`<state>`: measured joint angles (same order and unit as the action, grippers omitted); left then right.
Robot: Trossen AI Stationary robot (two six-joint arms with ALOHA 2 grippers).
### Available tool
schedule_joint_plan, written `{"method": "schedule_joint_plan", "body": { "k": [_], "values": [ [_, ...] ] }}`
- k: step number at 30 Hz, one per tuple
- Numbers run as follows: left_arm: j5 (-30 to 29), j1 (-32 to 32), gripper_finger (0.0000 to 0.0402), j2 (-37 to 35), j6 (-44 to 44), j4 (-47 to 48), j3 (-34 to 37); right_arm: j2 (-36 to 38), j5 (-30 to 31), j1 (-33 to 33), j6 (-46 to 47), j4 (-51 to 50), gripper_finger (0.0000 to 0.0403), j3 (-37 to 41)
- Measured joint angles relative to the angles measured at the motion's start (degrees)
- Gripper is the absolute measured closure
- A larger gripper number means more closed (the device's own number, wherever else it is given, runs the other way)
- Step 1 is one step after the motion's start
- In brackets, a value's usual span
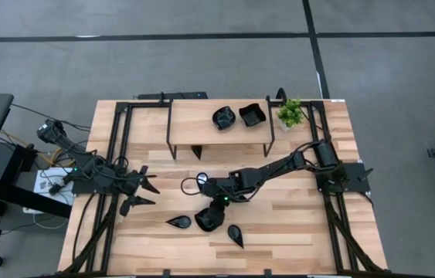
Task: Pick & Place Mini shaped plates
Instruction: Stack the black leaf shaped plate on the black leaf shaped plate on the shelf
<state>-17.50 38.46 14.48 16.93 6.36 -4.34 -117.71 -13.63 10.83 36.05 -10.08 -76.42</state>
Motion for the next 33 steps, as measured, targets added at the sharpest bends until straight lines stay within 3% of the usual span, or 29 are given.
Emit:
{"method": "schedule_joint_plan", "body": {
  "k": [22, 33],
  "values": [
    [0.00, -0.01, 0.0206, 0.00, -0.01, -0.53, 0.02, 0.00, -1.41, 0.42, -0.02, -1.12, 0.0398, 0.00],
    [-0.02, 0.02, 0.0206, 0.00, 0.00, -0.92, 0.03, 0.00, -3.38, 0.42, 0.22, -1.05, 0.0400, 0.00]
  ]
}}
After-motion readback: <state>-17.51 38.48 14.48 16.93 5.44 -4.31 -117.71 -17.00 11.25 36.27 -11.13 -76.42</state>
